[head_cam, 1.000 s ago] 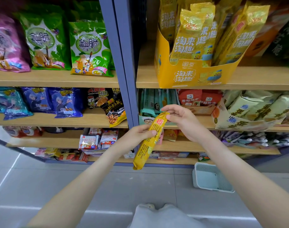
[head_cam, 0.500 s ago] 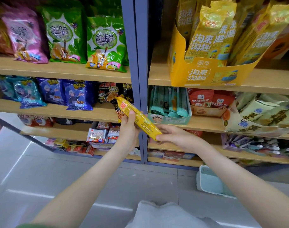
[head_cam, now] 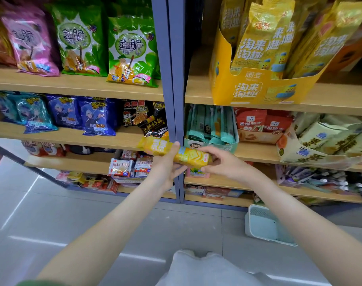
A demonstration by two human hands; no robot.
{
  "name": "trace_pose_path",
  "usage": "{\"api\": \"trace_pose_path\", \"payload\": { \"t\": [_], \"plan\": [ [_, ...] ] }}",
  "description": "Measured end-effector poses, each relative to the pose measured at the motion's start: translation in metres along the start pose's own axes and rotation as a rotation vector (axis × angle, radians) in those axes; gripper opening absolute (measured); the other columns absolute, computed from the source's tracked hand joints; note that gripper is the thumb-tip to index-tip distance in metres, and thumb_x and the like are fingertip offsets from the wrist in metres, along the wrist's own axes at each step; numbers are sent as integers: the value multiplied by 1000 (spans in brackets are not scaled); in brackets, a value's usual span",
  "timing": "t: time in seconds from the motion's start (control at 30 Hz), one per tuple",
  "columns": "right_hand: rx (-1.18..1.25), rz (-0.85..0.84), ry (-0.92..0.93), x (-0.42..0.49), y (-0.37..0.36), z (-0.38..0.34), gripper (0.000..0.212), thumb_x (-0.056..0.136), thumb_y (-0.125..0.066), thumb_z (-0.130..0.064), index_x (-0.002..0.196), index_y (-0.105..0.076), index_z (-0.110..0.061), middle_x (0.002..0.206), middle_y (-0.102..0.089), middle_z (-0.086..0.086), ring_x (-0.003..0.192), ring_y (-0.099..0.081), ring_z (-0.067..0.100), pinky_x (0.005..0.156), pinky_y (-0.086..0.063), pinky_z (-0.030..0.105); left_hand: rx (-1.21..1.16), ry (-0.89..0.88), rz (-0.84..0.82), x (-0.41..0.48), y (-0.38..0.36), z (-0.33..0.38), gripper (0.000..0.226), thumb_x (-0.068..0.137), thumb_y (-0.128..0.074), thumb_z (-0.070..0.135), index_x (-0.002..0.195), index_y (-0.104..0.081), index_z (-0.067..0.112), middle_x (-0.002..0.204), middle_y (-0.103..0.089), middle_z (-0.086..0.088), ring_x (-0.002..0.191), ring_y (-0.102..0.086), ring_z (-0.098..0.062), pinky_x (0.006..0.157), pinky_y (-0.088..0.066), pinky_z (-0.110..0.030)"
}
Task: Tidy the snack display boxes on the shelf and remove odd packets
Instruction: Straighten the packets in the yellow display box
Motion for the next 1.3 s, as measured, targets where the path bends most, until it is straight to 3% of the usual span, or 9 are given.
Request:
{"api": "trace_pose_path", "payload": {
  "t": [0.1, 0.2, 0.33, 0.6, 0.7, 0.8, 0.87, 1.03, 1.3],
  "plan": [
    [189, 100, 39, -3, 9, -2, 59, 82, -73, -11, 130, -47, -34, 121, -55, -6, 106, -55, -2, 86, -48, 17, -169, -2, -47, -5, -6, 1, 36, 93, -64, 22, 123, -53, 7, 110, -67, -13, 94, -68, -24, 72, -57, -34],
    [496, 232, 9, -4, 17, 3, 46, 81, -70, -16, 124, -53, -19, 120, -60, 9, 112, -60, 20, 96, -50, 35, -317, 3, -145, -10, -13, 1, 28, 96, -59, 20, 120, -55, 7, 112, -68, -13, 97, -68, -22, 83, -56, -37],
    [591, 278, -25, -7, 16, 0, 18, 89, -61, 0, 105, -57, -8, 96, -63, 11, 87, -63, 17, 70, -56, 25, -394, -31, -234, -14, -19, 0, 25, 97, -54, 17, 121, -55, 8, 114, -67, -12, 102, -66, -21, 86, -54, -37],
    [31, 421, 213, -15, 25, -9, 14, 89, -60, 4, 87, -56, -9, 81, -53, -5, 74, -50, 1, 72, -43, 15, -408, 2, -318, -18, -21, 1, 32, 98, -50, 32, 118, -55, 8, 110, -70, -17, 97, -70, -24, 83, -55, -36],
    [-55, 438, 290, -18, 25, -9, 19, 89, -56, 8, 85, -55, -11, 84, -54, -5, 78, -51, 1, 76, -41, 13, -436, -15, -306, -18, -24, 2, 16, 99, -51, 16, 112, -56, 8, 96, -74, -15, 88, -72, -22, 79, -56, -36],
    [-87, 478, 318, -22, 24, -5, 33, 89, -53, 10, 80, -52, -23, 84, -54, -7, 81, -51, 0, 78, -42, 14, -488, -76, -306, -15, -26, 3, 30, 98, -51, 5, 128, -49, 6, 117, -66, -20, 101, -68, -27, 73, -60, -37],
    [-96, 453, 306, -24, 24, -3, 34, 89, -54, 8, 81, -52, -25, 85, -55, -8, 82, -52, -1, 79, -42, 14, -495, -116, -322, -15, -25, 2, 36, 97, -50, 3, 133, -44, 7, 123, -61, -20, 106, -66, -27, 72, -59, -35],
    [-38, 250, 239, -27, 29, -11, 5, 93, -59, -13, 91, -58, -17, 90, -59, -5, 85, -54, 2, 78, -42, 14, -468, -188, -391, -18, -24, 5, 15, 97, -49, 1, 108, -51, 11, 97, -67, -8, 90, -70, -19, 71, -59, -32],
    [-231, 192, 133, -17, 38, -6, 15, 91, -64, -13, 91, -56, -25, 95, -60, -11, 87, -55, -4, 82, -45, 20, -428, -232, -437, -16, -26, 10, 16, 95, -48, -2, 100, -52, 12, 92, -67, -6, 89, -69, -19, 75, -60, -35]
  ]
}}
Point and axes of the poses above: each hand's wrist, its own x-axis towards the middle knuckle, its own y-axis out of the back of the hand, z = x × y, the point moved 2 cm from there along x, towards the middle knuckle
